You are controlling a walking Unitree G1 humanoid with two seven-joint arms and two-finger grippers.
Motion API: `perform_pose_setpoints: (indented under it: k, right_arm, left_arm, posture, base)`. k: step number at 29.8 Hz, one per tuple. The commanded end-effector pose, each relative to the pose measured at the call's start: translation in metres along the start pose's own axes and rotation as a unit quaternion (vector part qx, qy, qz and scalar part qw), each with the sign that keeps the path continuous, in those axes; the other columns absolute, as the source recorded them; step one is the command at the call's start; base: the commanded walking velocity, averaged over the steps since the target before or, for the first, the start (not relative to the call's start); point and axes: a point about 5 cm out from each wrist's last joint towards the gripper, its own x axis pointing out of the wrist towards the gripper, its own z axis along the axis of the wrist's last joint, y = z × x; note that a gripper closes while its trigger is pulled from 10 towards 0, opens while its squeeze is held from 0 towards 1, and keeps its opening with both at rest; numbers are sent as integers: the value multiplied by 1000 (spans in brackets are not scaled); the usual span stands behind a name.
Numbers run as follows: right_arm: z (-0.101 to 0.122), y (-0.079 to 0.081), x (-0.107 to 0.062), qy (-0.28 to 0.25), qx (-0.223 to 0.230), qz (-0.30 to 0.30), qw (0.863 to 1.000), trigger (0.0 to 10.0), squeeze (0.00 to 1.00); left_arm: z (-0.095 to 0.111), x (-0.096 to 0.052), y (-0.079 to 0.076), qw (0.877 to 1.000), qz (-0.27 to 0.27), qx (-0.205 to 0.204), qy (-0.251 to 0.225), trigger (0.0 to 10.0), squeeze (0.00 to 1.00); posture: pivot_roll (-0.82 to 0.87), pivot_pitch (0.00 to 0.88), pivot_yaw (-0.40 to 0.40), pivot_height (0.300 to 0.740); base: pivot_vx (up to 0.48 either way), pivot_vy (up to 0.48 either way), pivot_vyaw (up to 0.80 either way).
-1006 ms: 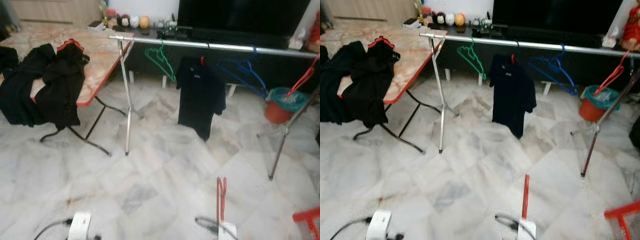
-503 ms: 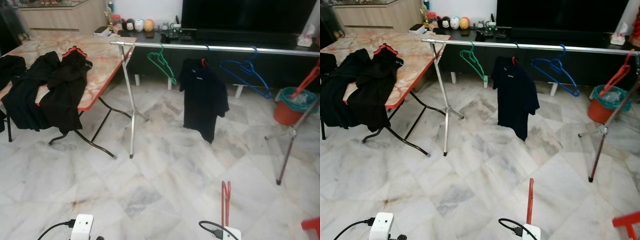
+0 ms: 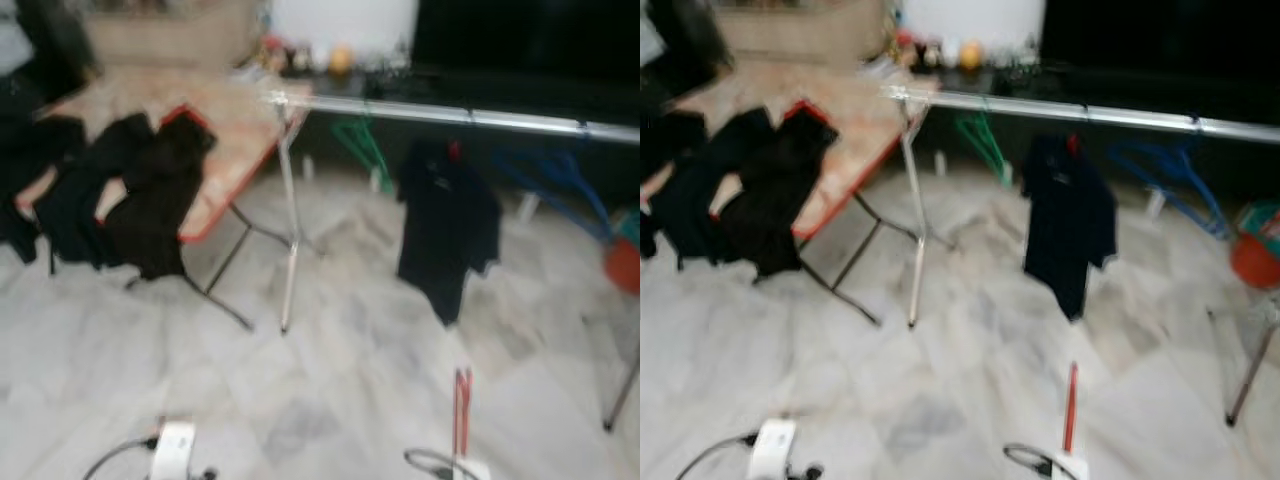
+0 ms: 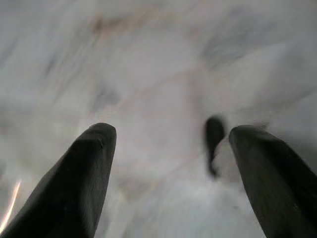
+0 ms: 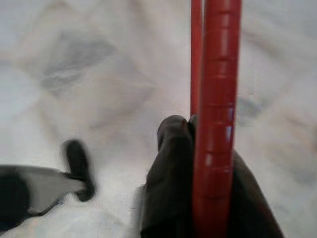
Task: Hang hanger
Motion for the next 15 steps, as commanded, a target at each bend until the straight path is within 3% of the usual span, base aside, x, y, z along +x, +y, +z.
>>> perform_pose_setpoints:
  k: [1,3,7,15]
  right_arm:
    - [-5,-6,-1,5,-3,-5,1000,10000,0]
    - [-4,-6,-1,4,-5,-5,1000,10000,0]
    - [-4,-6,-1,3,4,-6,1000,10000,0]
    - [-5,-6,-1,3,7,-4,1000,10000,0]
  left_arm:
    - [10,3,-12,1000,-13,-1,-14,10000,0]
    - [10,3,-11,1000,-13,-1,-13,10000,0]
    - [8,2,-11,1000,-14,-1,-11,10000,0]
    - [6,2,-10,1000,-13,1,-10,10000,0]
  posture:
    - [7,0,18,740]
    - [7,0,18,740]
    - [10,0,16,740]
    - [11,0,21,740]
  base:
    - [345,0,0]
    - [349,0,0]
    - [345,0,725]
    - [345,0,0]
